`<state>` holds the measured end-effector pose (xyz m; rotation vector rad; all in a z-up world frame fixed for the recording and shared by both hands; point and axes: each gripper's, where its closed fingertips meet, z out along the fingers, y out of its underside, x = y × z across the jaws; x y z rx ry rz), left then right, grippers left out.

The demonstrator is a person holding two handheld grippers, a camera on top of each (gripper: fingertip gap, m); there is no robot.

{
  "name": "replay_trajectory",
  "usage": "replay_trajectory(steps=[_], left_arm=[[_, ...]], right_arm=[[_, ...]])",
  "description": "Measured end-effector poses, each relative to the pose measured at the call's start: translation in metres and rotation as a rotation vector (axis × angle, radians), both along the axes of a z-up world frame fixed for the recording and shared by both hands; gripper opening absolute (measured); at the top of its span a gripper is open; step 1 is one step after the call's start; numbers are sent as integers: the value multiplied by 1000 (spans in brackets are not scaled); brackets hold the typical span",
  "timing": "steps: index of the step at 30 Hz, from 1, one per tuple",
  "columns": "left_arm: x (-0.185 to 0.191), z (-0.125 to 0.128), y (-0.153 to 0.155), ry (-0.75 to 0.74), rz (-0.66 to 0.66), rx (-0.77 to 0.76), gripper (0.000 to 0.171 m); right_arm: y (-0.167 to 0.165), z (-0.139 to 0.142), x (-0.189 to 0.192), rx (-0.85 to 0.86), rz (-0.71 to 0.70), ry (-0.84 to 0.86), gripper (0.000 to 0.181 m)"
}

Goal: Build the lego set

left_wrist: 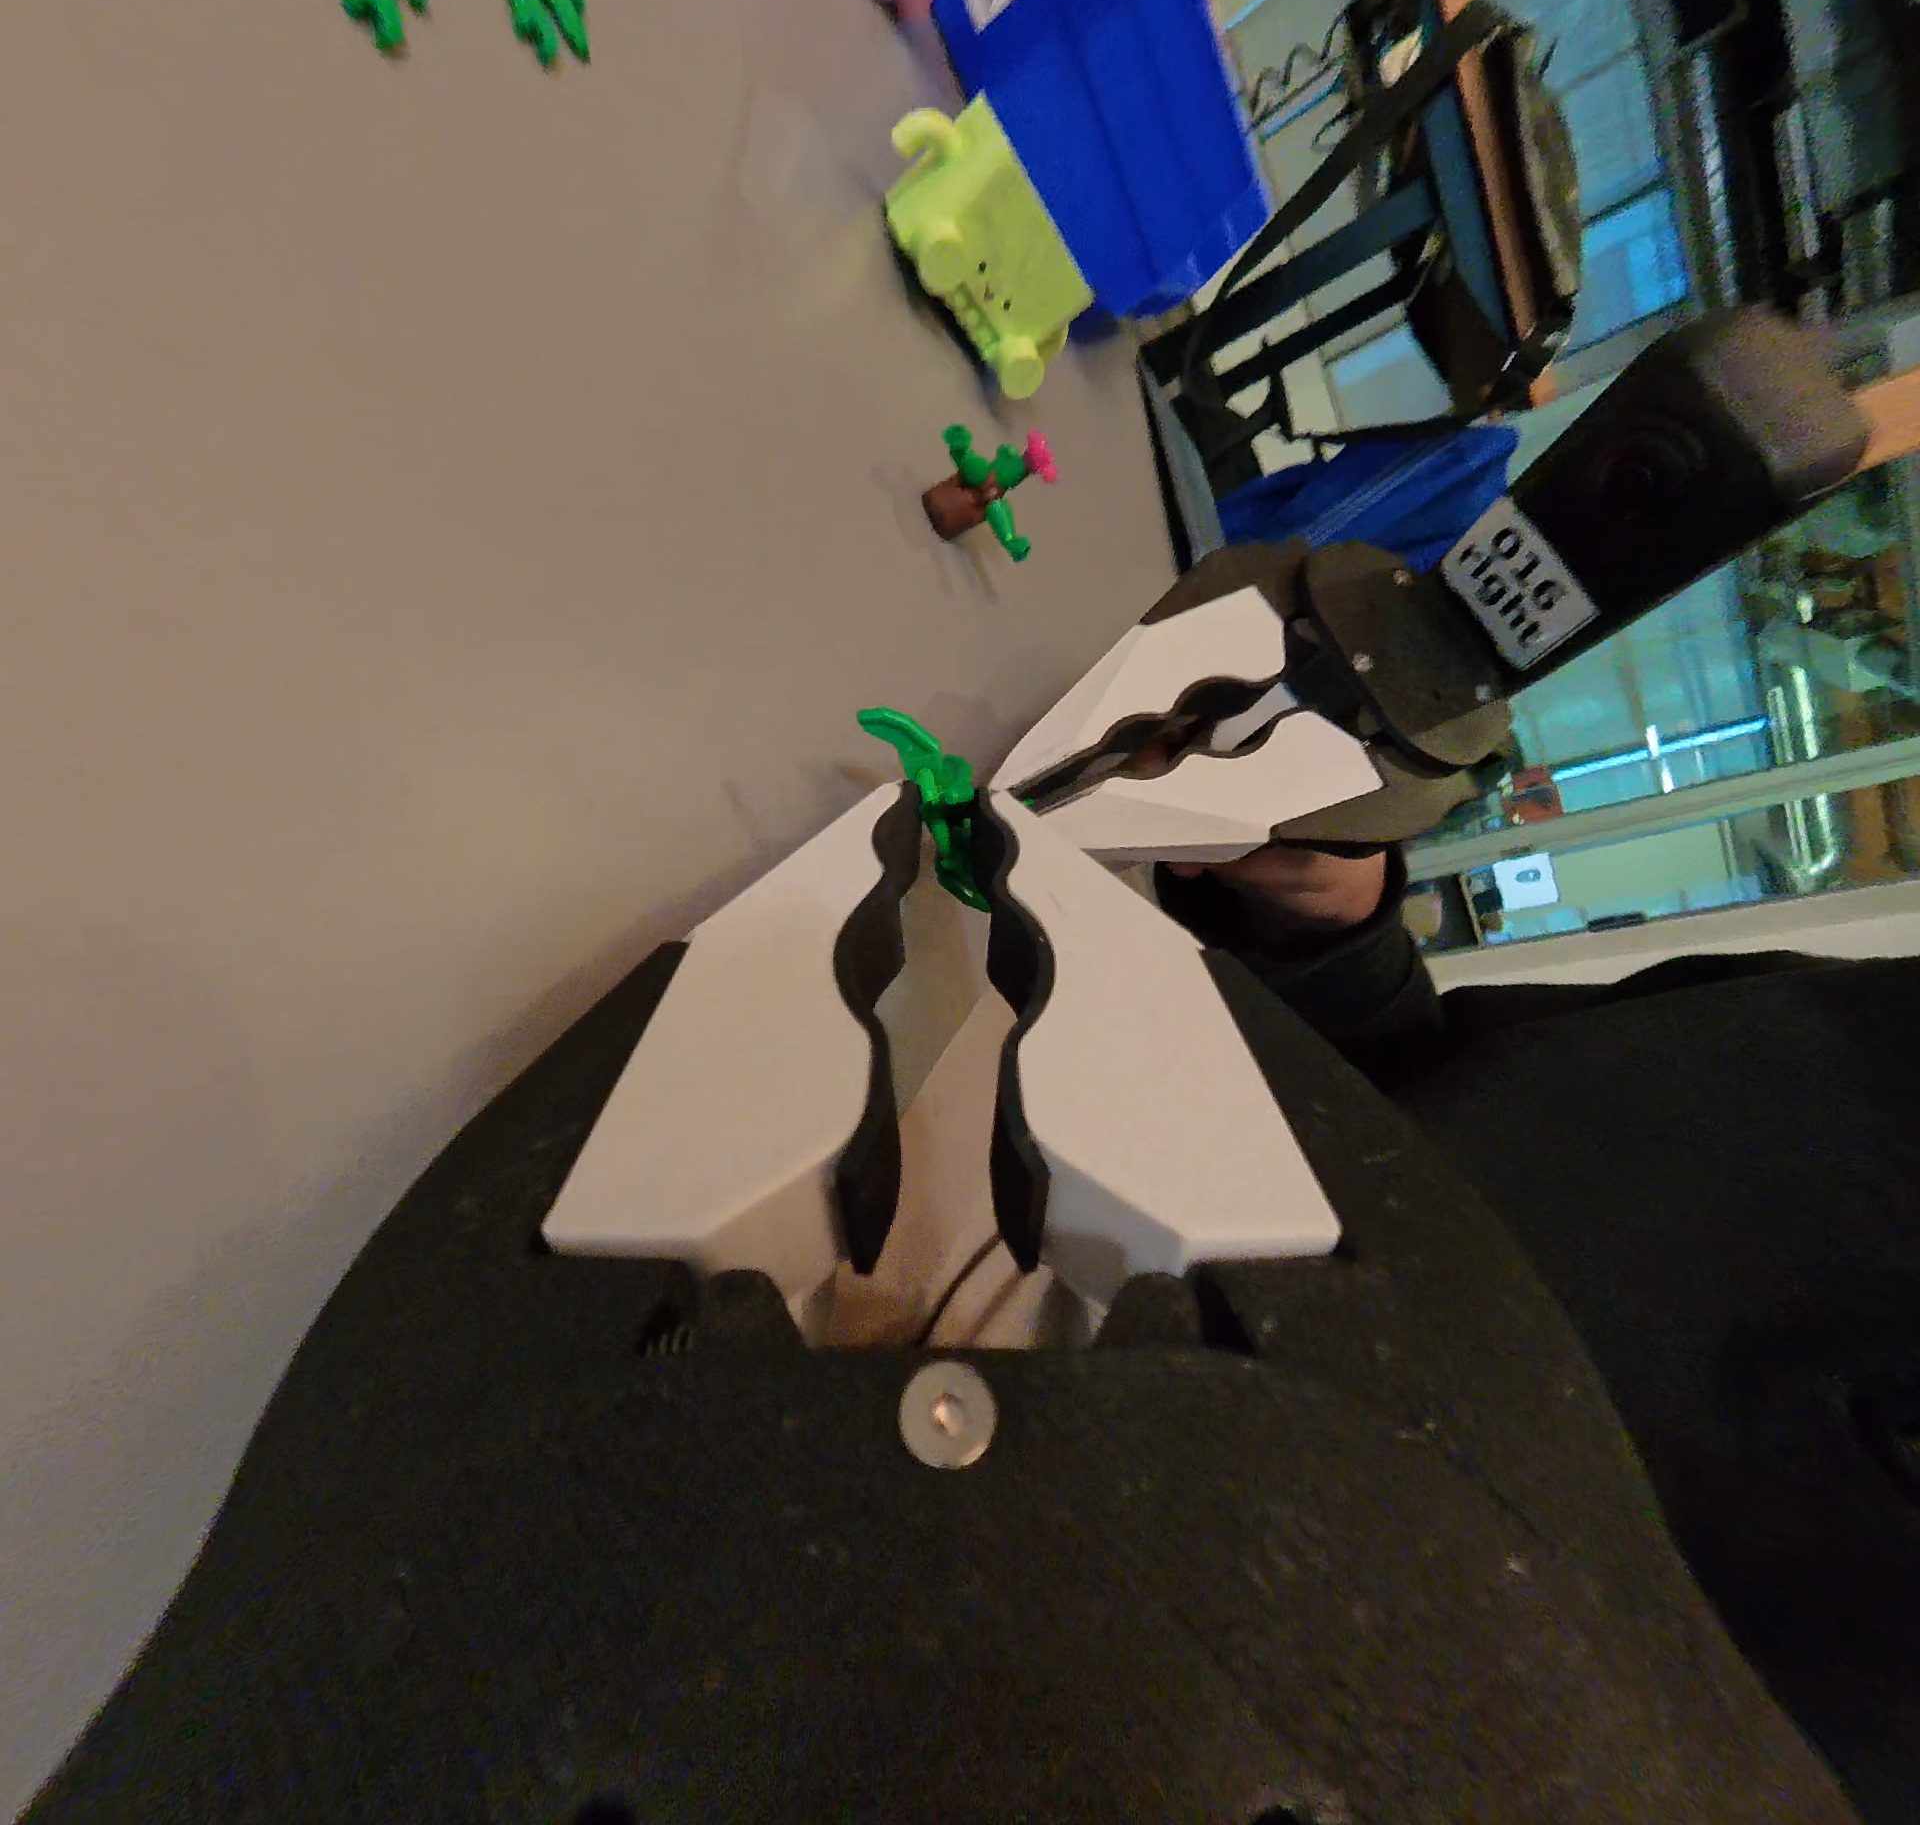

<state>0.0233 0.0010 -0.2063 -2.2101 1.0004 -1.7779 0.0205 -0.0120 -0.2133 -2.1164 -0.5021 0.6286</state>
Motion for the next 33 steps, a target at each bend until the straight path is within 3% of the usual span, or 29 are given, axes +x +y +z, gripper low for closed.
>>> replay_trajectory(steps=[6, 12, 20, 28, 33], left_arm=[[-5, 23, 8, -160, 57, -98, 6], [-4, 22, 1, -207, 39, -180, 6], [-4, 17, -2, -219, 33, -173, 6], [1, 15, -7, -206, 28, -168, 7], [-5, 28, 8, -319, 83, -279, 7]], right_arm=[[3, 12, 1, 142, 13, -106, 1], [6, 22, -4, 289, 11, -198, 1], [7, 18, -6, 291, 10, -250, 1], [7, 25, -7, 309, -1, -191, 0], [6, 27, -3, 299, 6, -163, 0]])
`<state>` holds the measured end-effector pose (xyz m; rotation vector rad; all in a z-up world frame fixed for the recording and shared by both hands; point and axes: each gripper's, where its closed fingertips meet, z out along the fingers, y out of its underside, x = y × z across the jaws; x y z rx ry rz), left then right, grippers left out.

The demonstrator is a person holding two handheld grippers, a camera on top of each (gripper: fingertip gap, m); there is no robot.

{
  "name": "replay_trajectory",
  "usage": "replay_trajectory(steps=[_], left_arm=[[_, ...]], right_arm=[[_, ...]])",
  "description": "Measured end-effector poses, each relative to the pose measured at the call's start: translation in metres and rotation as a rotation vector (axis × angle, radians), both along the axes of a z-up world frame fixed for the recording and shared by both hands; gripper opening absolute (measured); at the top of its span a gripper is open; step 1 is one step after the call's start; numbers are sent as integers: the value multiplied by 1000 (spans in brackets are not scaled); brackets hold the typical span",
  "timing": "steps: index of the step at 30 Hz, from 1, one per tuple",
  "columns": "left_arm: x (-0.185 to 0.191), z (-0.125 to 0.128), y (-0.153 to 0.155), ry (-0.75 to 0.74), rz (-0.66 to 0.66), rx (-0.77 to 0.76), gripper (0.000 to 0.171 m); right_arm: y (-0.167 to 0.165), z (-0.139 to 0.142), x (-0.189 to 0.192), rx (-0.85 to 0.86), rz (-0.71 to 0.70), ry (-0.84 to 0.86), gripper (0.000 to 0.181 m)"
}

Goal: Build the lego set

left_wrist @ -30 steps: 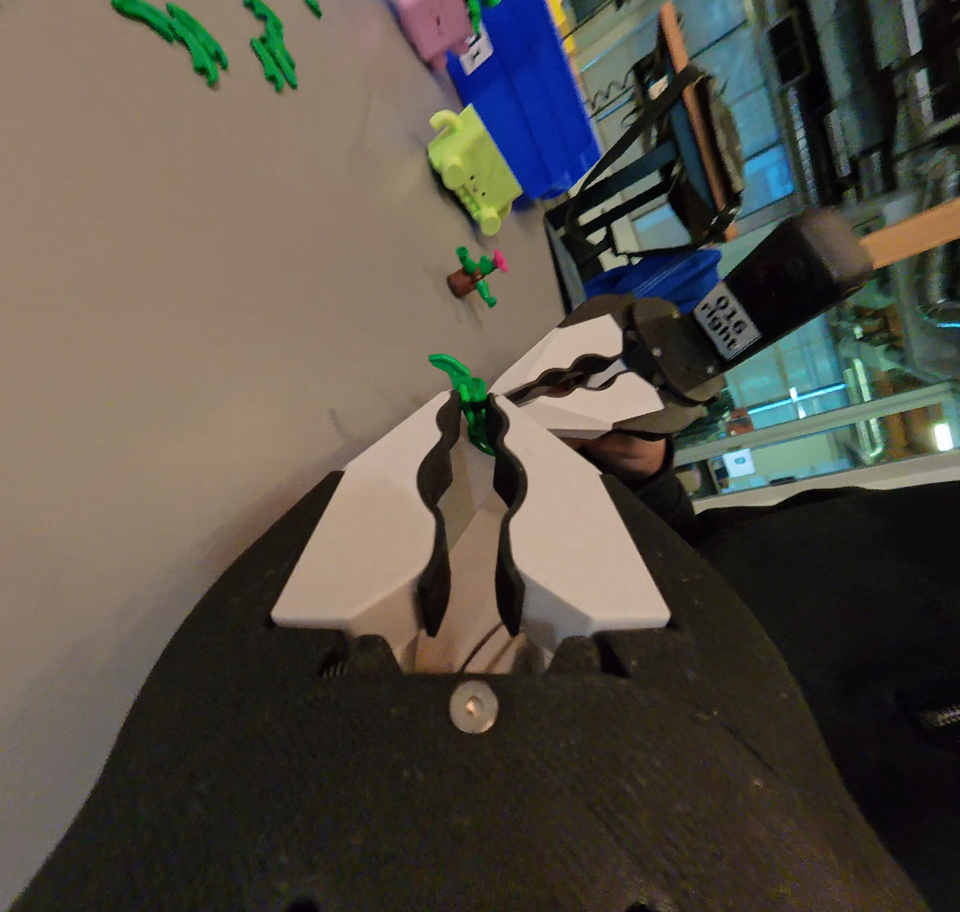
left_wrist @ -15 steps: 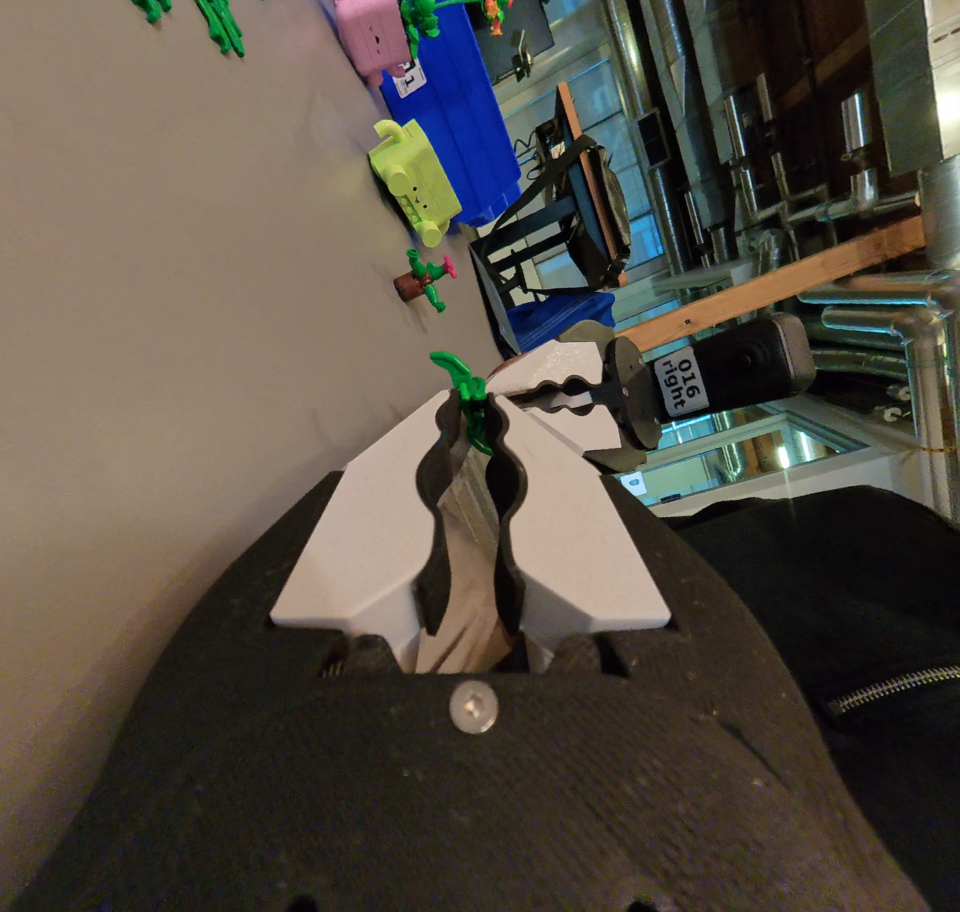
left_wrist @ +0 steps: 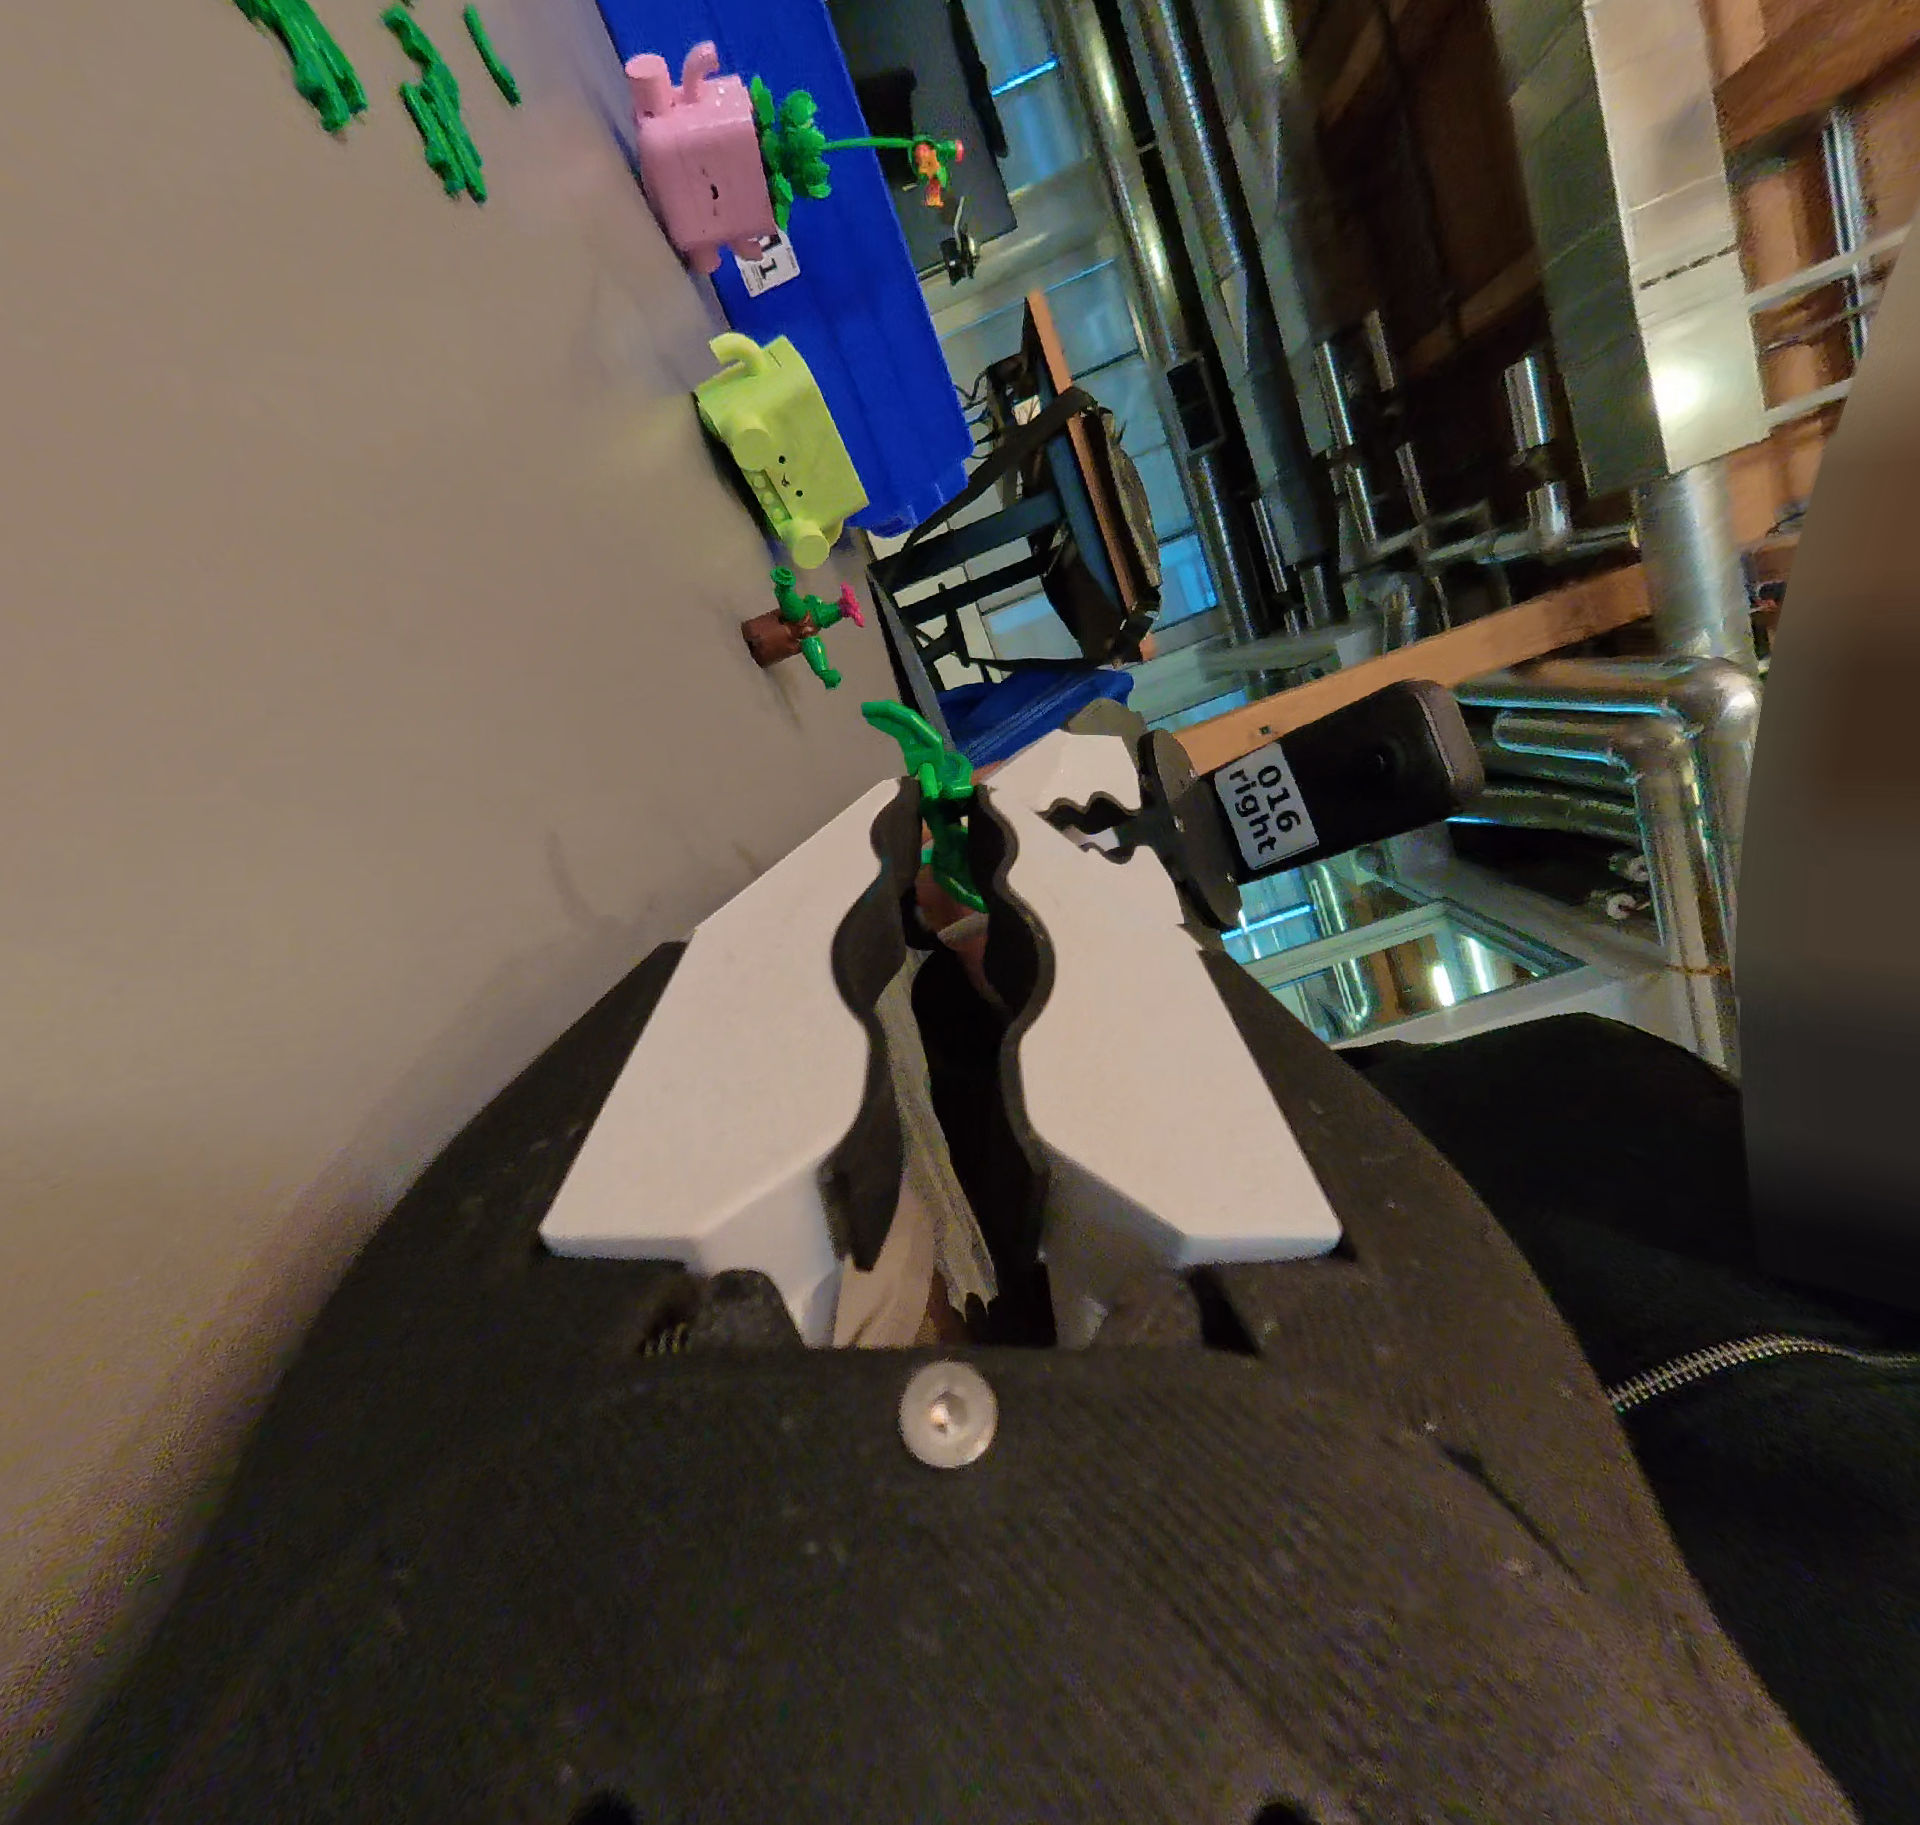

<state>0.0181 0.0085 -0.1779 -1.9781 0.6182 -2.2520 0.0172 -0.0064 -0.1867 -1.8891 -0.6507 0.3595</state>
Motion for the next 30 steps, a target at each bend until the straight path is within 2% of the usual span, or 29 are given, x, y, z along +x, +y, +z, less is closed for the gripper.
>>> replay_trajectory(steps=[2, 5, 7, 16, 20, 24, 28, 30], left_arm=[[-1, -3, 2, 24, 12, 29, 6], [-1, -14, 3, 121, 21, 134, 6], [-2, -20, 3, 171, 20, 205, 6], [3, -32, -6, 268, -3, 331, 6], [14, -34, -18, 307, -85, 301, 6], [24, -46, -22, 404, -212, 285, 7], [28, -47, -15, 460, -272, 302, 21], [27, -40, -7, 462, -262, 265, 36]], right_arm=[[-2, -9, 1, -59, 8, -16, 1], [-5, -37, 14, -173, -29, -147, 1], [-8, -40, 18, -172, -49, -174, 1], [-31, -43, 48, -269, -167, -40, 1], [-41, -42, 62, -261, -207, 11, 1], [-42, -22, 70, -189, -226, 203, 1], [-33, 7, 76, -146, -210, 478, 0], [-27, 16, 80, -133, -207, 561, 1]])
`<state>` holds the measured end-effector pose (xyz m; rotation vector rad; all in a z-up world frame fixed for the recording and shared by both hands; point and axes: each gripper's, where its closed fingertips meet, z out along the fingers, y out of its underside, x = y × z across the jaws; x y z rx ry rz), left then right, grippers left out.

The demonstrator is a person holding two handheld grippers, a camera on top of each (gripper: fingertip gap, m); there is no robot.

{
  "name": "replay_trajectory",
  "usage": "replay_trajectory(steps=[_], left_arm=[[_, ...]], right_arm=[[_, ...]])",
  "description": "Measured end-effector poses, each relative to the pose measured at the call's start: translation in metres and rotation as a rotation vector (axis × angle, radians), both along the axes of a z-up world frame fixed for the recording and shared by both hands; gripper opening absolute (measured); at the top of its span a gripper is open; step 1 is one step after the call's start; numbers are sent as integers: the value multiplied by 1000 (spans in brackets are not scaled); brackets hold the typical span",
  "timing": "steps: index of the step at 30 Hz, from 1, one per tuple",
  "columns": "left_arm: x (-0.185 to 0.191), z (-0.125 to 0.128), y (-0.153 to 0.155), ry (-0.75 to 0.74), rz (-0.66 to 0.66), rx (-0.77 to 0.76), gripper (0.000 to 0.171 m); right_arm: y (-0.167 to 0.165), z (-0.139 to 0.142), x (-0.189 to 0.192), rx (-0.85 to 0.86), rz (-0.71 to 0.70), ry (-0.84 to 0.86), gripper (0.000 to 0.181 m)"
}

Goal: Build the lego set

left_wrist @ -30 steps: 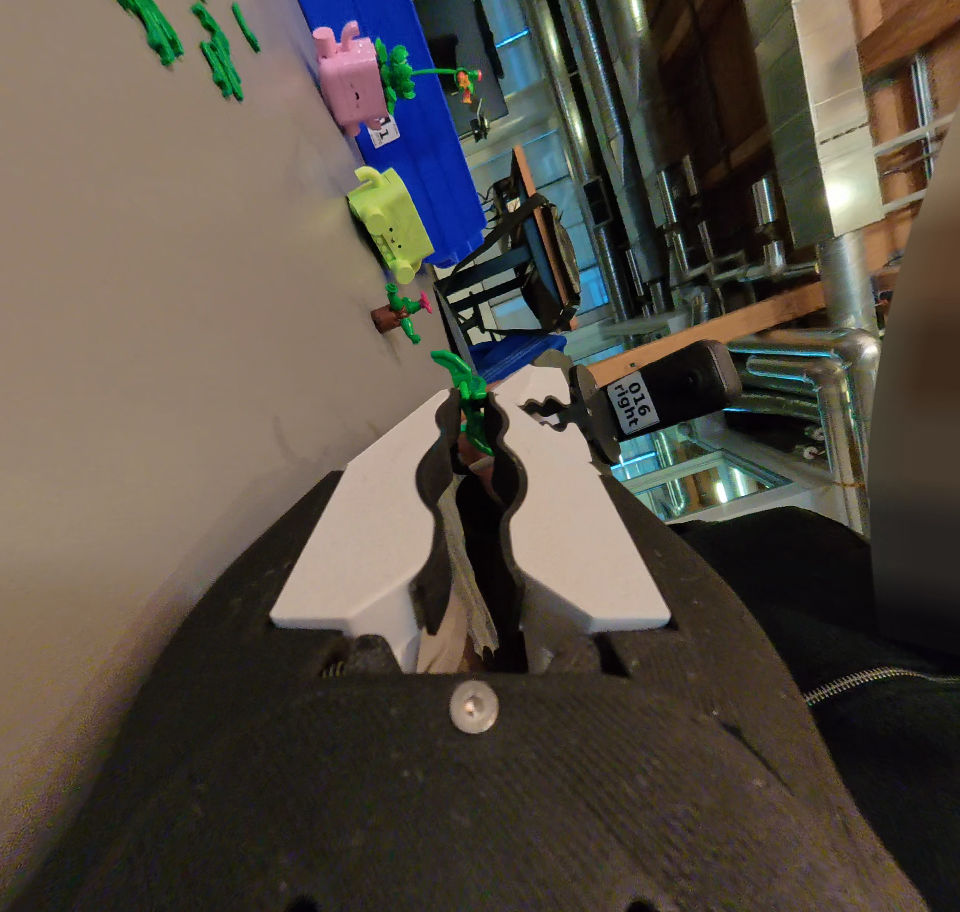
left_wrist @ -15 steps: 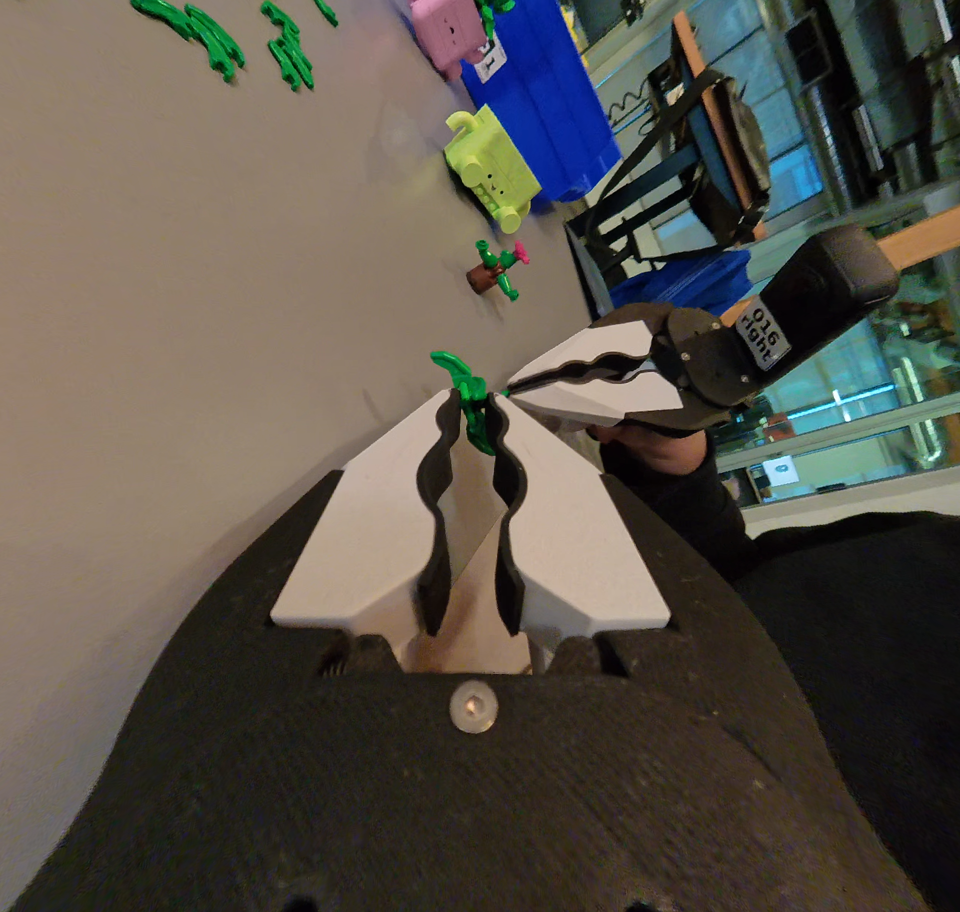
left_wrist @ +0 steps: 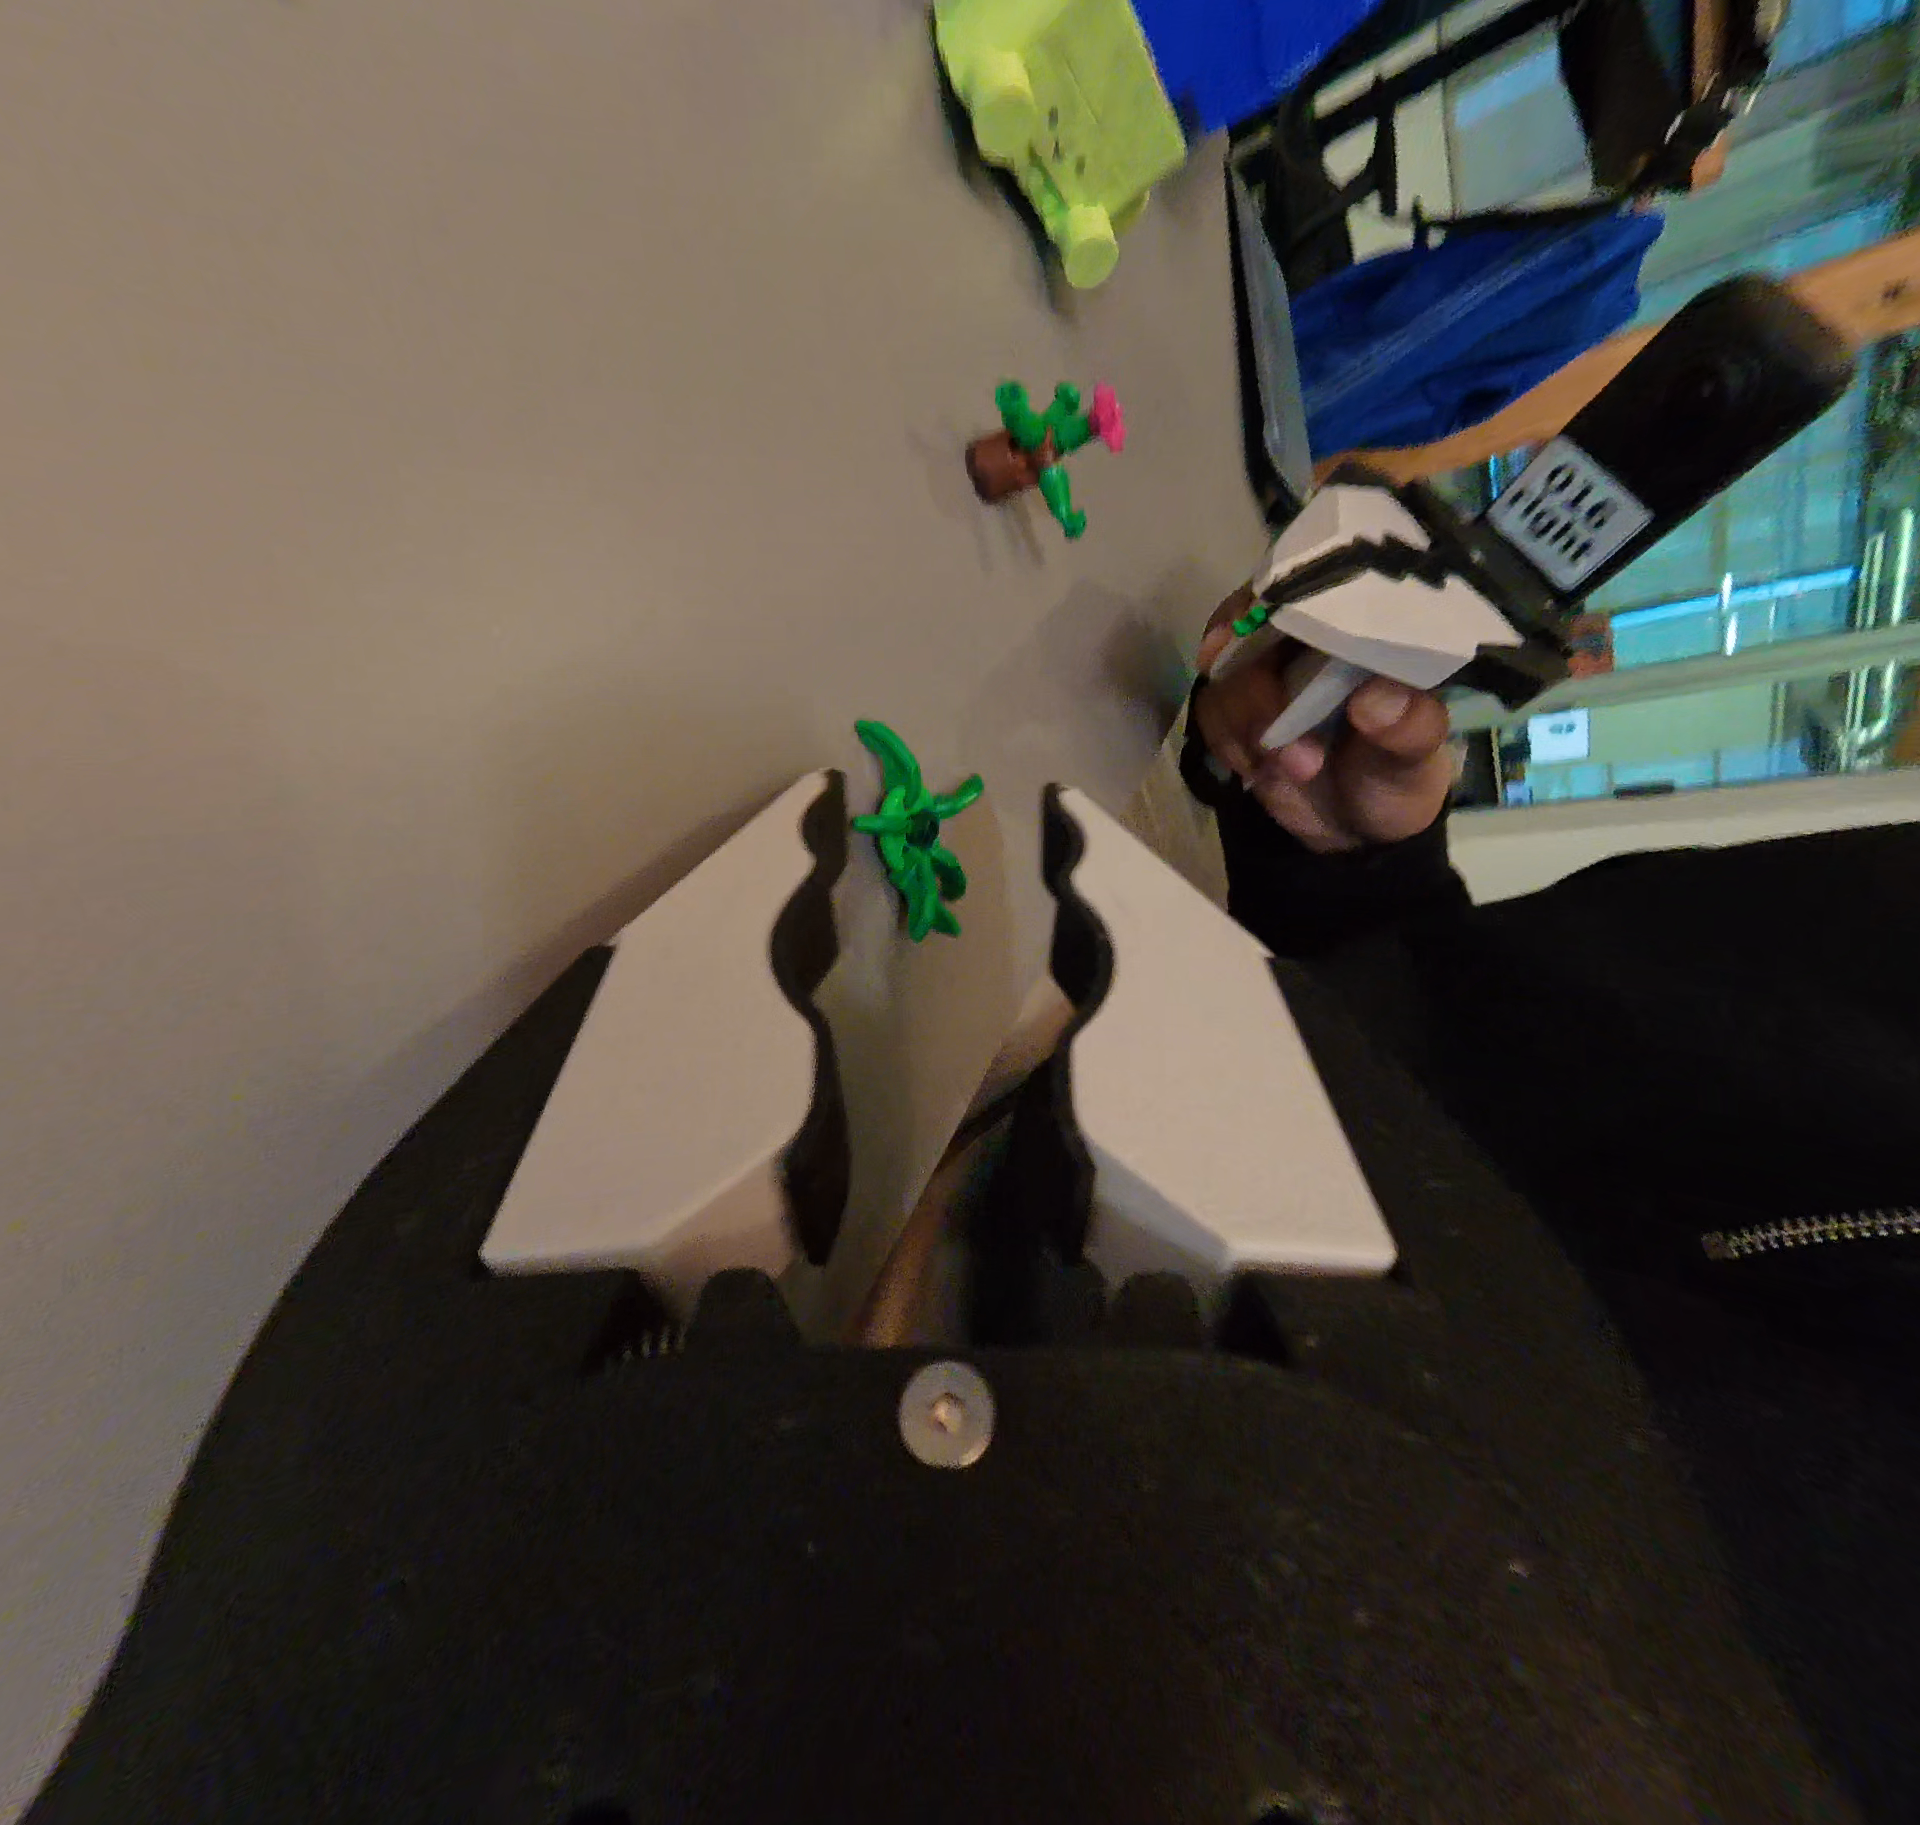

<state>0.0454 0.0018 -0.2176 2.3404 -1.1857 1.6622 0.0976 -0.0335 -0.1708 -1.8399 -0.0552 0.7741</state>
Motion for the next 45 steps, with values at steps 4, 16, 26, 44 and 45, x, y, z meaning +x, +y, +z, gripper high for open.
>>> replay_trajectory(steps=[4, 16, 26, 44, 45], left_arm=[[-2, 35, 28, -100, 128, 126, 59], [19, 124, -38, -646, -56, 59, 0], [1, 103, -34, -605, -108, 90, 0], [4, 90, -51, -580, -199, 76, 0], [4, 88, -52, -575, -204, 76, 0]], right_arm=[[7, 25, 4, 66, -3, 160, 1], [9, 82, -35, 229, 118, 420, 0], [2, 66, -33, 207, 103, 323, 23], [-10, 43, -50, 85, 279, 83, 1], [-10, 41, -51, 80, 279, 77, 1]])
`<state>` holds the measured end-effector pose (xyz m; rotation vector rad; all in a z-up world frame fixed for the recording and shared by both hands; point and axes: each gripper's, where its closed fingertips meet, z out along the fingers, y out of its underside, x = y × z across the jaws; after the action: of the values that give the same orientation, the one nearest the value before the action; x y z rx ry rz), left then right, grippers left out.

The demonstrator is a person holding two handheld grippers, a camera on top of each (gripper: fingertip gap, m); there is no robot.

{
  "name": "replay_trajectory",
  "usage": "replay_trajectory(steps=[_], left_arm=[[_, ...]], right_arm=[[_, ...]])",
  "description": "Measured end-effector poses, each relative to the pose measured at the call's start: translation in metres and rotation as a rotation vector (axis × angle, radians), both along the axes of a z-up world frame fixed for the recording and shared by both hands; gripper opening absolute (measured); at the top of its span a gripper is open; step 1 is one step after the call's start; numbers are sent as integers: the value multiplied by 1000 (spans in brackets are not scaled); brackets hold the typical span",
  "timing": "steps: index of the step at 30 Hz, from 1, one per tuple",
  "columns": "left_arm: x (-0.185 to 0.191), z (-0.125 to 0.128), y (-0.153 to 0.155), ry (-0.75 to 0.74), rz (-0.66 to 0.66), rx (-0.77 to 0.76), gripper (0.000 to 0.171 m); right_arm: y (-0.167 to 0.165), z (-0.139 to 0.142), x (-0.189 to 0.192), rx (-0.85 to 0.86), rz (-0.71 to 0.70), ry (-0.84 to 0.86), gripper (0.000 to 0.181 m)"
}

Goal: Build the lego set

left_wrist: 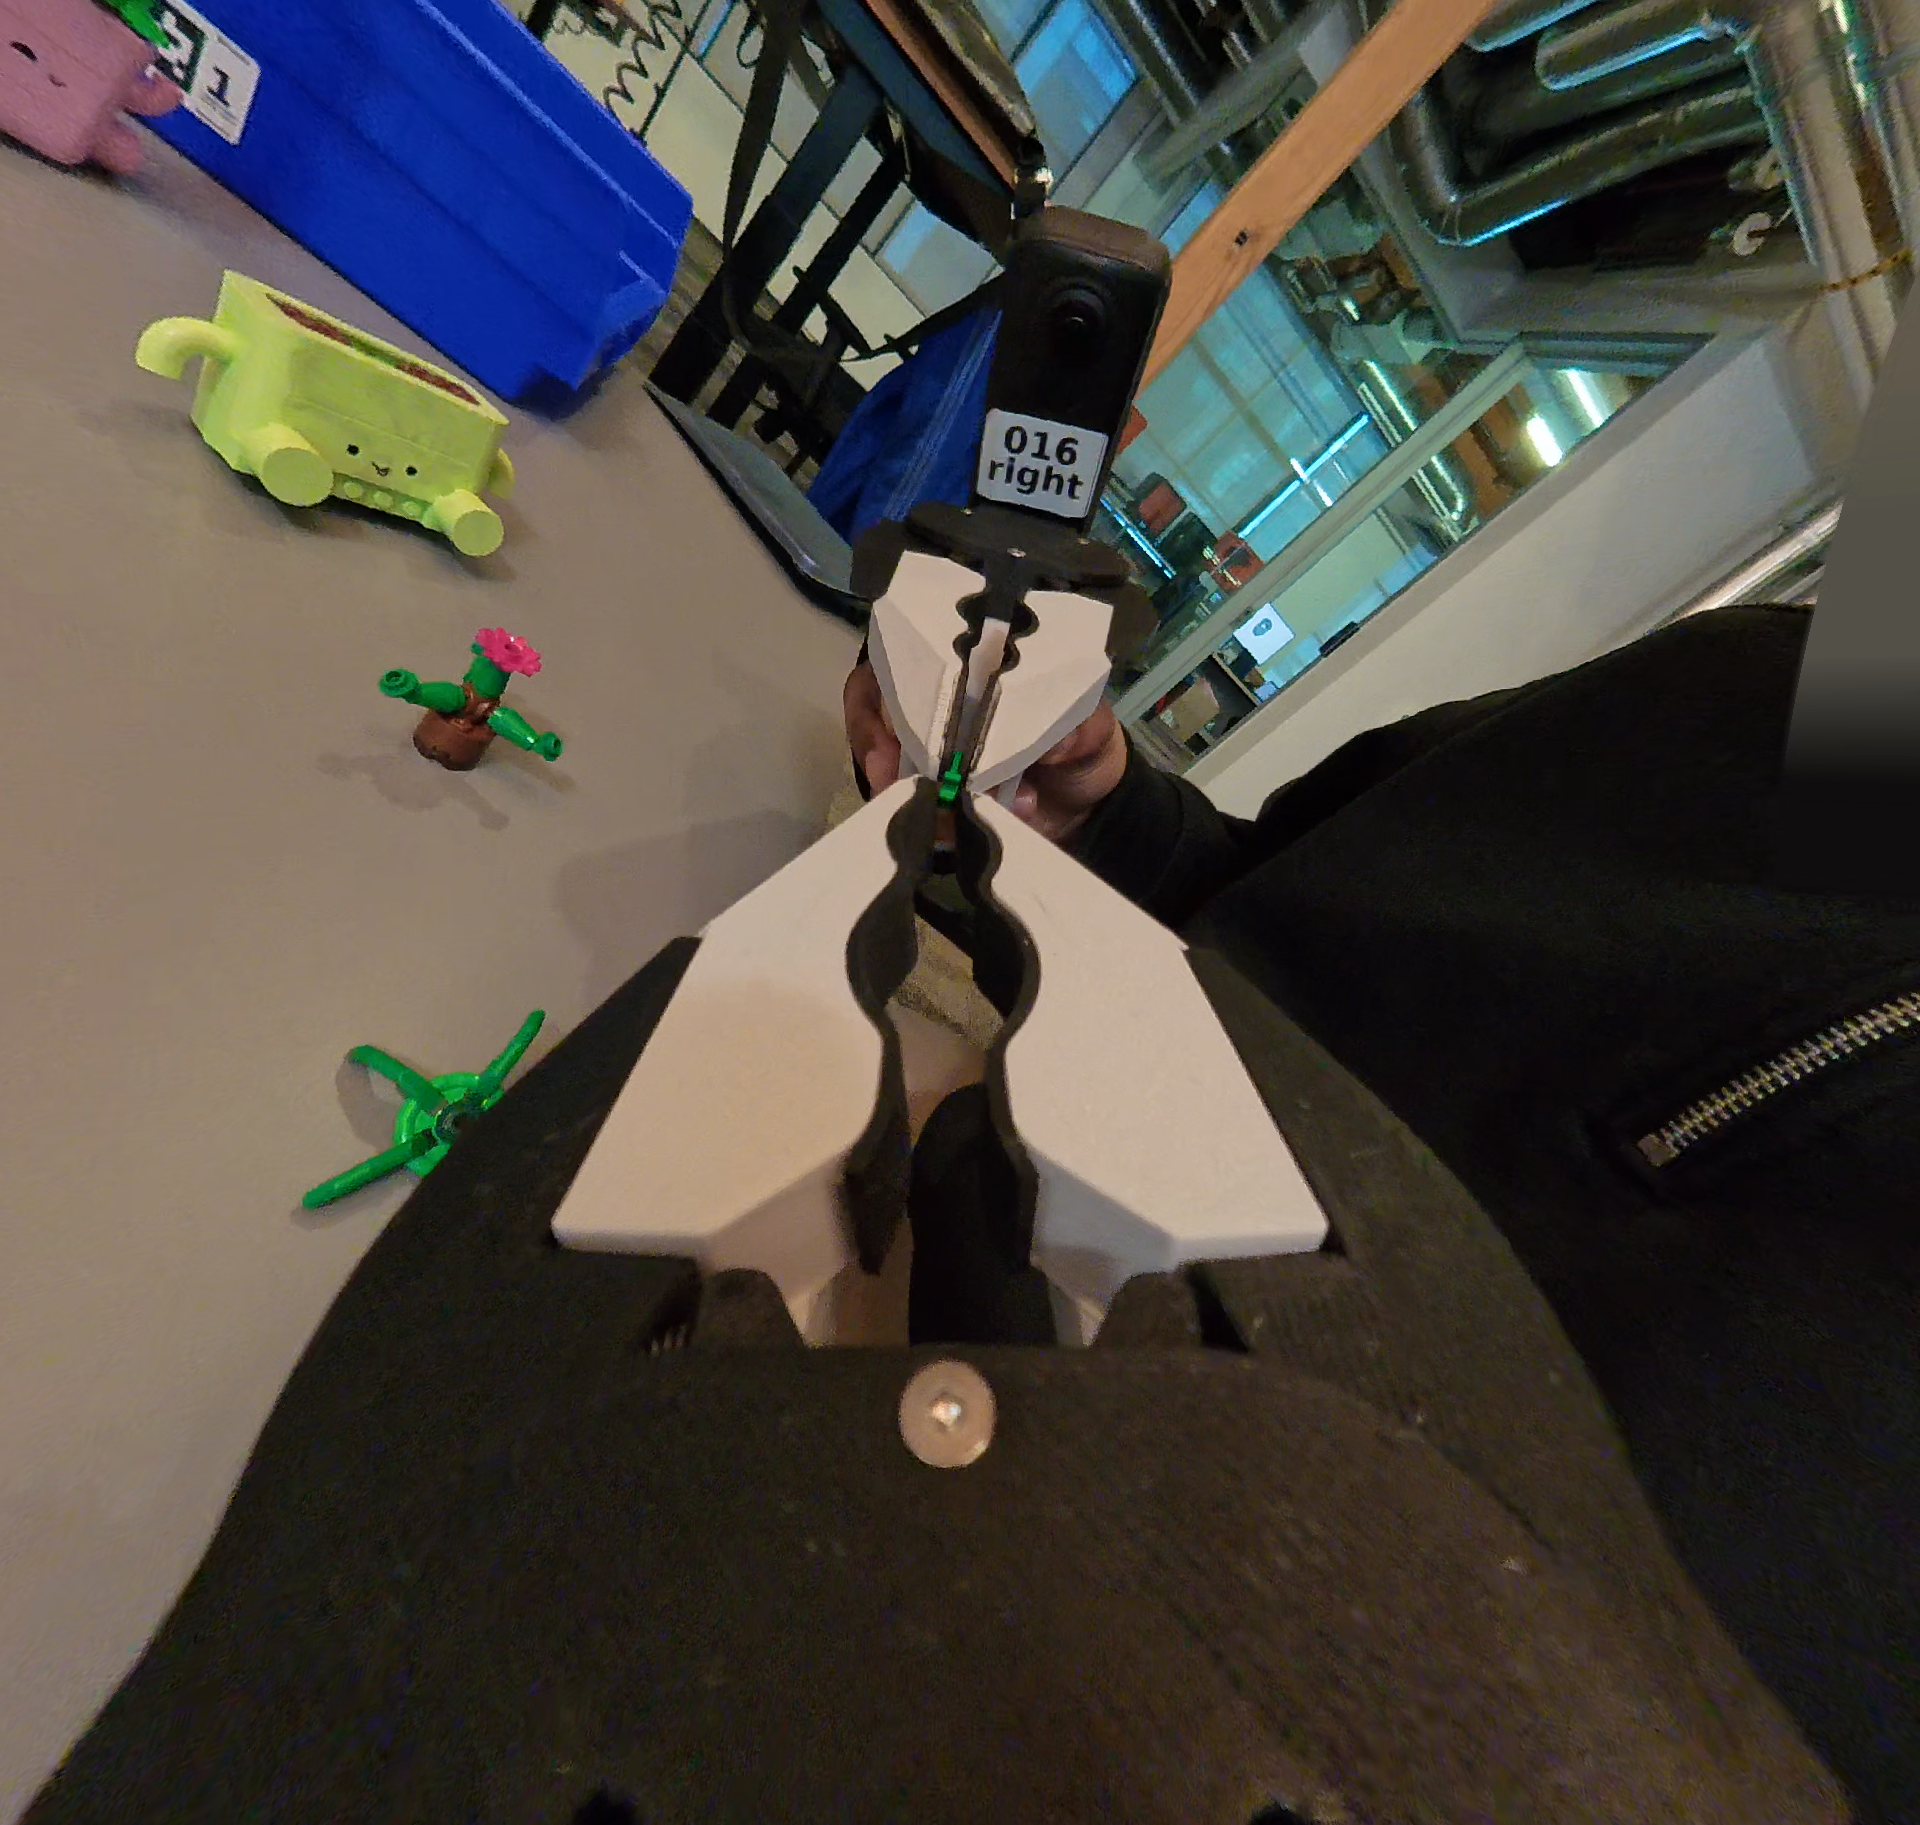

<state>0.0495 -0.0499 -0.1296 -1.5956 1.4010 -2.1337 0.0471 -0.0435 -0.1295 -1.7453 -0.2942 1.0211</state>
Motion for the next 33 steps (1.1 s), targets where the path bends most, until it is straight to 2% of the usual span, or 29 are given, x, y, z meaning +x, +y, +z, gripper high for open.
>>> replay_trajectory(steps=[10, 22, 33], left_arm=[[0, 5, 3, -22, 2, -56, 0], [-1, 4, 3, -15, 4, -52, 0], [0, 6, 0, 3, -19, -57, 0]], right_arm=[[3, 3, -3, 20, 6, 58, 1], [4, 1, -4, 21, -14, -27, 1], [2, 4, -3, 39, -2, 86, 1]])
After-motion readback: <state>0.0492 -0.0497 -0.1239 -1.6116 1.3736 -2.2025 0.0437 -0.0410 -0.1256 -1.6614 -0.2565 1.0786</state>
